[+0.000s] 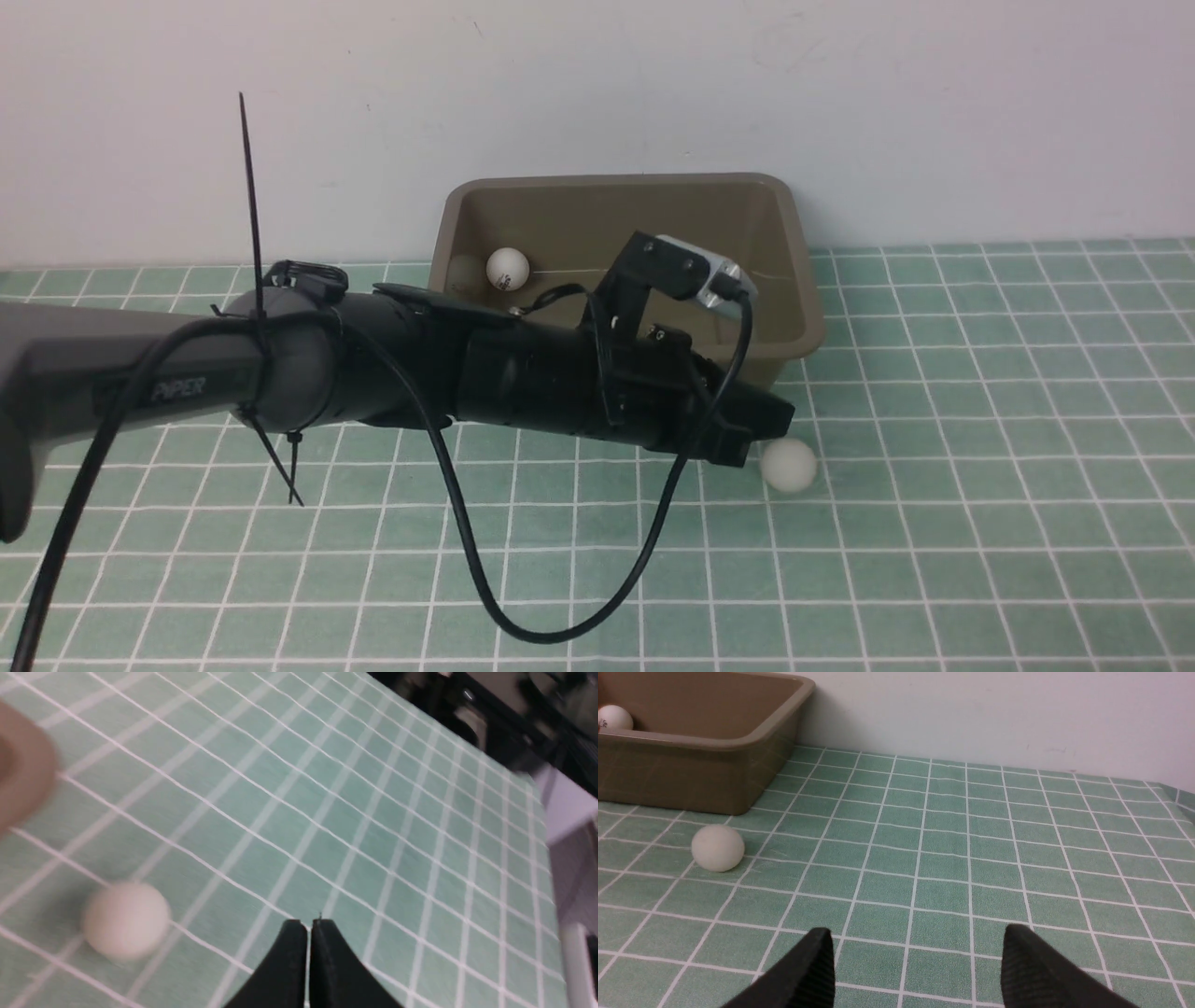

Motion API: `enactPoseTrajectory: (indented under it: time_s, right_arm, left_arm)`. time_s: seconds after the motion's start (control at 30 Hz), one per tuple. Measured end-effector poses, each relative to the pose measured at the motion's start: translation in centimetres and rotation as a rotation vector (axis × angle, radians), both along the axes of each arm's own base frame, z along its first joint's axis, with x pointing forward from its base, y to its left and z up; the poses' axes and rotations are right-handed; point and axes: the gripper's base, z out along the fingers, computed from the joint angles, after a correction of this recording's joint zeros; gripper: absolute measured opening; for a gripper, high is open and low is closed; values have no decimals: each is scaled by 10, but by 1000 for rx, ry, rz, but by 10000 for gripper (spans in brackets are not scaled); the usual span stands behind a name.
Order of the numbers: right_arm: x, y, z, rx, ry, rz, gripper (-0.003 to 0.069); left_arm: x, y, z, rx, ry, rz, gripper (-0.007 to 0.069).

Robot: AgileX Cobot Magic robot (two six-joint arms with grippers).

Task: Put the table tennis balls in the box on the green coffee tablecloth.
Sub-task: 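Reach for and grasp a ping pong ball on the table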

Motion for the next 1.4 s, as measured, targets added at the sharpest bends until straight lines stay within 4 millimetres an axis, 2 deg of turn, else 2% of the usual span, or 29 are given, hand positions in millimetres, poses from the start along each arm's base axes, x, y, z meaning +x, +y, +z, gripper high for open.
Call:
enactPoseTrajectory:
  time_s: [0.1, 0.23, 0.33, 0.53, 0.77, 0.83, 1.0, 1.07, 1.2, 1.3, 1.4]
  right_arm:
    - [0, 0, 0, 0, 0, 0, 441]
    - [0, 0, 0, 0, 0, 0, 441]
    - [0, 0, 0, 0, 0, 0, 441]
    - [0, 0, 0, 0, 0, 0, 441]
    - [0, 0, 0, 0, 0, 0, 441]
    - [0, 0, 0, 0, 0, 0, 441]
    - [0, 0, 0, 0, 0, 0, 441]
    - [0, 0, 0, 0, 0, 0, 441]
    - [0, 0, 0, 0, 0, 0, 441]
    - [0, 0, 0, 0, 0, 0, 441]
    - [0, 0, 0, 0, 0, 0, 441]
  left_arm:
    - [-6, 1, 1, 27, -2, -64, -4]
    - [-13, 8, 14, 123, -52, -96, -4]
    - [-17, 21, 44, 229, -162, -30, -4]
    - [-24, 44, 98, 278, -317, 165, -4]
    - [-37, 67, 142, 267, -415, 322, -4]
    - [-42, 81, 156, 273, -429, 378, -4]
    - [-44, 113, 172, 308, -430, 506, -4]
    - [-44, 142, 179, 378, -432, 605, -4]
    - [-50, 171, 187, 449, -426, 710, -4]
    - [-64, 186, 198, 471, -429, 765, -4]
    - [-79, 190, 209, 466, -447, 776, -4]
